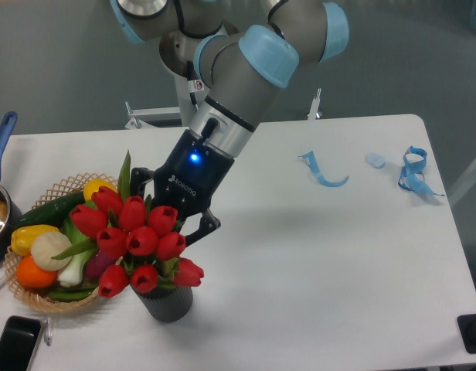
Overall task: Insert the flowers into the vase
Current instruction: 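Lower the tulip stems down into the dark grey vase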
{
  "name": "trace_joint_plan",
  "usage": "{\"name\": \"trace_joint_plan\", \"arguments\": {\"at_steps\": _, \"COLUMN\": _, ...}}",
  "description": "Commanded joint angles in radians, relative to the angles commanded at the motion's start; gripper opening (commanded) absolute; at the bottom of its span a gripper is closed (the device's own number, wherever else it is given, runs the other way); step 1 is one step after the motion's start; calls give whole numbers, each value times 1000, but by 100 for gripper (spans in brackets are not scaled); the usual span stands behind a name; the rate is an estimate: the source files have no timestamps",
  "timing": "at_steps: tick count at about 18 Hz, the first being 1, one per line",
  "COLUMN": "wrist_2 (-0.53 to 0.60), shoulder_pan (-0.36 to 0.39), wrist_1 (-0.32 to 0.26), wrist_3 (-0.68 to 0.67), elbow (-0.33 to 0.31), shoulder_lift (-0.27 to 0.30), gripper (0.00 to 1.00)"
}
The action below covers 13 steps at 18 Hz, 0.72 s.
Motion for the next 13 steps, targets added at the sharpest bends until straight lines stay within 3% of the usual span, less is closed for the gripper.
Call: {"name": "trace_joint_plan", "arguments": {"at_steps": 13, "wrist_2": 5, "shoulder_pan": 0, "wrist_1": 0, "wrist_3": 192, "elbow": -66, "shoulder_lift": -37, "gripper": 40}}
